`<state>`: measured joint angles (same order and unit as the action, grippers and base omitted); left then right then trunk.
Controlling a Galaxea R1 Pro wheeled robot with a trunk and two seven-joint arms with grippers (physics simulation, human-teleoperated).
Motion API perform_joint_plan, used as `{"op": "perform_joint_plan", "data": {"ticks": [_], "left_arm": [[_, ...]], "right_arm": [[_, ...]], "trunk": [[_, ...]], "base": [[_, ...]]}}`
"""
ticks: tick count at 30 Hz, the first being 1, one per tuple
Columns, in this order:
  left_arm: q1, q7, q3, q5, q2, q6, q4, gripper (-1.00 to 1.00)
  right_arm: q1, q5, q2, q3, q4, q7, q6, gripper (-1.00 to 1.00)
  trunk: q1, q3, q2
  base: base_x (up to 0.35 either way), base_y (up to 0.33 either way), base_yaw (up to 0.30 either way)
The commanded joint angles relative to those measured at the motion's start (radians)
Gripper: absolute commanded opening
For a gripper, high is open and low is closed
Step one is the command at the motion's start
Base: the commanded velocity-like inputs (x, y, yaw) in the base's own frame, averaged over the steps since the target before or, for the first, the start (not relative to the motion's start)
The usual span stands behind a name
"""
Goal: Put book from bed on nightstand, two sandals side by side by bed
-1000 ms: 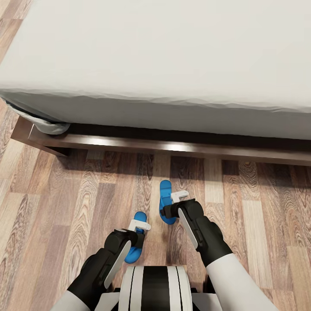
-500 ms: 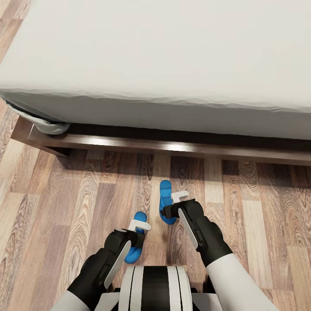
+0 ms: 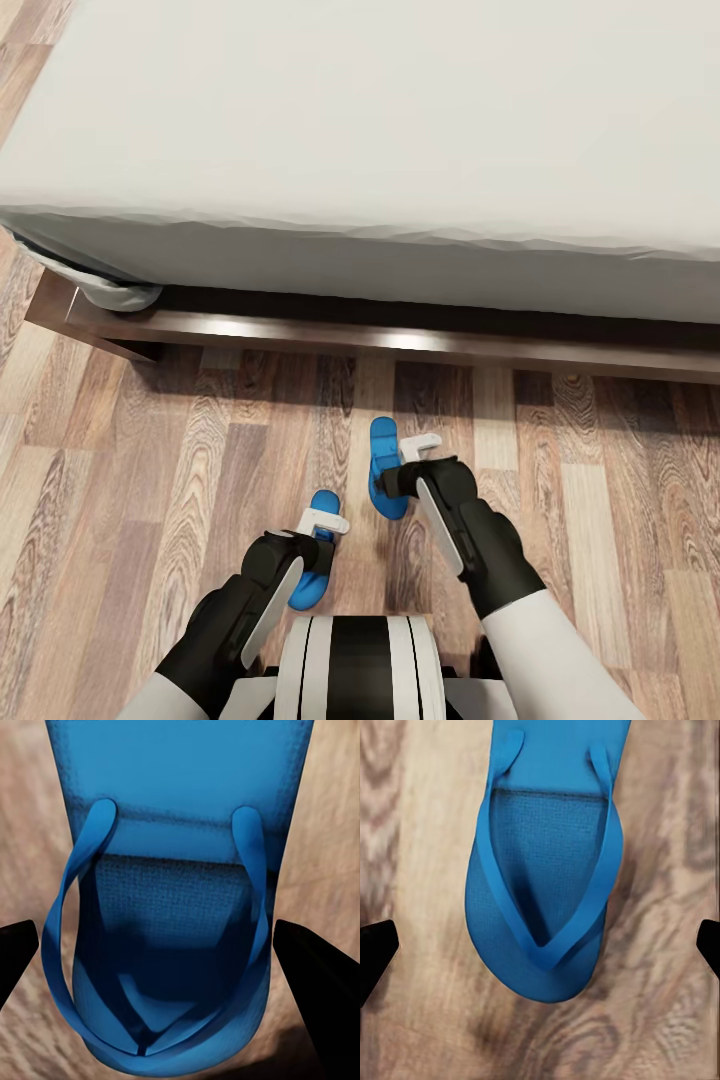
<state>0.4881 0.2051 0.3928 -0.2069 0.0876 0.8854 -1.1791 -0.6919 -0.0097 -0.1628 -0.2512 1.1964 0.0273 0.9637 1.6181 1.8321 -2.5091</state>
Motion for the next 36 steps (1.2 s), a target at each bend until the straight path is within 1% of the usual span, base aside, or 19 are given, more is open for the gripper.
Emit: {"op": "perform_joint_plan", "data": {"ticks": [1,6,8,11,12,15,19,25,36], "left_arm": [[0.000,0.009,0.001,-0.011,0.000,0.003,-0.001,-1.00],[0.001,0.007,0.001,-0.011,0.000,0.003,-0.001,-1.00],[0.000,0.007,0.000,-0.013,0.000,0.003,0.000,-1.00],[0.000,0.006,0.000,-0.015,0.000,0.003,0.000,-1.00],[0.000,0.005,0.000,-0.016,0.000,0.003,0.000,-1.00],[0.000,0.004,0.000,-0.016,0.000,0.003,0.000,-1.00],[0.000,0.004,0.000,-0.017,0.000,0.002,0.000,-1.00],[0.000,0.006,0.000,-0.015,0.001,-0.009,0.003,-1.00],[0.000,0.009,0.000,-0.016,0.001,-0.024,0.005,-1.00]], "right_arm": [[0.001,-0.001,0.000,-0.001,0.009,0.003,0.005,1.00],[0.006,0.000,0.004,0.000,0.049,0.004,0.007,1.00],[0.024,0.001,0.005,0.001,0.081,0.005,0.008,1.00],[0.068,0.002,0.006,0.002,0.129,0.006,0.008,1.00],[0.107,0.004,0.007,0.003,0.156,0.007,0.008,1.00],[0.155,0.006,0.009,0.004,0.186,0.016,0.007,1.00],[0.187,0.007,0.012,0.003,0.206,0.041,0.005,1.00],[0.212,0.008,0.019,0.003,0.218,0.062,-0.001,1.00],[0.277,0.007,0.024,0.004,0.258,0.067,-0.006,1.00]], "trunk": [[0.000,0.000,0.000],[0.000,0.000,0.000],[0.000,0.000,0.000],[0.000,0.000,0.000],[0.000,0.000,0.000],[0.000,0.000,0.000],[0.000,0.000,0.000],[0.000,0.000,0.000],[0.000,0.000,0.000]], "base": [[0.000,0.000,0.000],[0.000,0.000,0.000],[0.000,0.000,0.000],[0.000,0.000,0.000],[0.000,0.000,0.000],[0.000,0.000,0.000],[0.000,0.000,0.000],[0.000,0.000,0.000],[0.000,0.000,0.000]]}}
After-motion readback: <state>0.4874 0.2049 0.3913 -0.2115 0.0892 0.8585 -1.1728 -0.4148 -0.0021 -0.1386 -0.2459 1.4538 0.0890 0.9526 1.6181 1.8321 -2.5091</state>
